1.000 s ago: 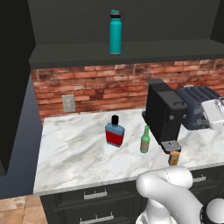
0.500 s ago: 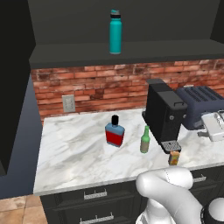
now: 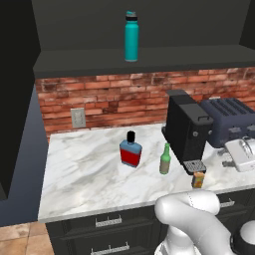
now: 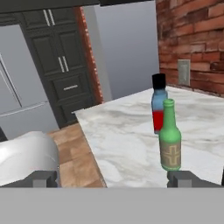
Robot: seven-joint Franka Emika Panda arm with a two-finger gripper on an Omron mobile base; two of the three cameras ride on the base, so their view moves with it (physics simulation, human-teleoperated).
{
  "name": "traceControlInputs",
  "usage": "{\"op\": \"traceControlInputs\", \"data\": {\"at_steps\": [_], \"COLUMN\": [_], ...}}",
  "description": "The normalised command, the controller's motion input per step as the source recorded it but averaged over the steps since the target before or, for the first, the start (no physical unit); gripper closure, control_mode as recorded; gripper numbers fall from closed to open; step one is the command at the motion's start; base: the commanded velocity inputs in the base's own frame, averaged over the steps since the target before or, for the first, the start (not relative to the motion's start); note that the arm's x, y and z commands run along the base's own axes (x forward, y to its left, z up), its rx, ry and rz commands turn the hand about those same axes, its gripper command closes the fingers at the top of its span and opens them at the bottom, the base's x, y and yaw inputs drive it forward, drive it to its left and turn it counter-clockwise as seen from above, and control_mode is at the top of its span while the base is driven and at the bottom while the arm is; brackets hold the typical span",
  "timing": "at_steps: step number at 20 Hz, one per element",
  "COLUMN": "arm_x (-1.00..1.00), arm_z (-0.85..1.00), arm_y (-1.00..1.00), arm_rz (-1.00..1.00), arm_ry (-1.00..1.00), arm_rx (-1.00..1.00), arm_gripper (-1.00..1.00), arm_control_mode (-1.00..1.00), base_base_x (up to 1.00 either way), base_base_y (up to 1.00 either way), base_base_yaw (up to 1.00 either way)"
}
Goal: Sort all alcoholic drinks to one cabinet, and non-alcoholic drinks to the other.
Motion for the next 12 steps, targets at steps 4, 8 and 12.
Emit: {"op": "traceControlInputs", "data": {"at_steps": [4,8,12], "arm_x": [0.00,0.00,0.00], "arm_z": [-0.34,-0.31,-0.30], "arm_y": [0.00,0.00,0.00], "arm_rz": [0.03,0.01,0.00], "arm_ry": [0.02,0.01,0.05], "arm_rx": [0.00,0.01,0.03], "arm_gripper": [-1.00,-1.00,-1.00], "arm_control_mode": [-1.00,-1.00,-1.00], "base_base_x": [0.00,0.00,0.00], "base_base_y": [0.00,0.00,0.00], "base_base_yaw": [0.00,0.00,0.00]}}
